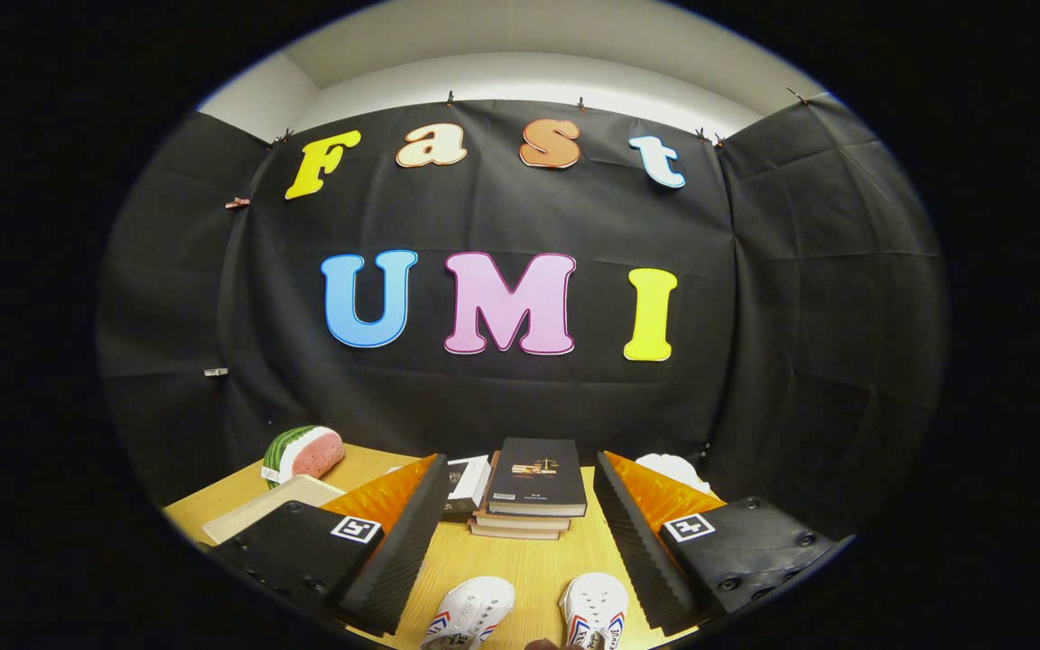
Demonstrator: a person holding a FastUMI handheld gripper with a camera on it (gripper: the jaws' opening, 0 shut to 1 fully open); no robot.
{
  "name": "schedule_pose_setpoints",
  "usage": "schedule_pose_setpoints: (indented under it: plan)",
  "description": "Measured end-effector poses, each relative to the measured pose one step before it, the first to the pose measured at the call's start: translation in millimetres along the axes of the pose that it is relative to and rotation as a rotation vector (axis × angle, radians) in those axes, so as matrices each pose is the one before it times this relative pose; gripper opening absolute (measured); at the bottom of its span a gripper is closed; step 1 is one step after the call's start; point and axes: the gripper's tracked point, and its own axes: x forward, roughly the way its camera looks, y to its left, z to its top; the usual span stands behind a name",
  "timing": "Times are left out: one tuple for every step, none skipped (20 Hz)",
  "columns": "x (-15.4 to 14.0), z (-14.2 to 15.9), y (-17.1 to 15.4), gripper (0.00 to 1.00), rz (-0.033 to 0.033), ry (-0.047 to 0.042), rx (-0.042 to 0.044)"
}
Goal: Open the storage box then place both shoes into the box .Put the left shoe in first, then the right shoe, with the right side of both shoes facing outward in a uniform manner.
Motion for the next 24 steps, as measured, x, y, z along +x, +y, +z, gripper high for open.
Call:
schedule_pose_setpoints:
  plan:
    - [1.18,-1.14,0.18,0.97,0.00108,0.00597,0.00397]
    - [0.68,-0.74,-0.41,0.97,0.00011,0.00259,0.00123]
    - [0.66,-0.34,-0.39,0.97,0.00137,0.00232,0.00266]
    - [0.71,-1.63,2.07,0.97,0.01366,0.00890,0.00672]
    - [0.17,-3.38,3.21,0.97,0.01217,0.00943,0.00538]
    - [0.17,-0.95,-0.01,0.98,0.00367,0.00754,0.00420]
    - [0.07,-1.16,0.49,0.97,0.00610,0.00574,0.00527]
    - [0.51,-1.23,1.60,0.97,0.00857,0.00636,0.00598]
    - [0.85,-1.90,2.43,0.97,0.00903,0.00807,0.00655]
    - [0.97,-3.51,2.49,0.97,0.01100,0.01594,0.00818]
    - [1.23,-5.99,3.25,0.97,0.01595,0.02256,0.00932]
    - [1.81,-7.12,2.89,0.97,0.01375,0.02927,0.00890]
    - [1.54,-7.41,4.29,0.98,0.02146,0.03067,0.01479]
    - [0.84,-6.80,6.24,0.98,0.02718,0.02572,0.01908]
    - [1.29,-7.44,6.54,0.99,0.03275,0.03050,0.01912]
    - [1.54,-9.51,5.82,0.99,0.02805,0.03590,0.01885]
    - [1.72,-10.92,8.94,0.99,0.03855,0.04605,0.02423]
    - [0.99,-8.01,7.11,0.99,0.03557,0.03181,0.02228]
    - [0.35,-8.06,9.79,0.99,0.04239,0.03184,0.02874]
    - [2.70,-8.80,9.46,0.99,0.04119,0.03439,0.03022]
    - [3.81,-10.34,9.07,0.99,0.04291,0.03823,0.03128]
    - [4.61,-12.35,7.34,0.99,0.03948,0.04958,0.03762]
    - [2.46,-12.96,7.99,0.99,0.04656,0.05386,0.05357]
    - [2.03,-8.57,5.19,0.99,0.03568,0.02360,0.06569]
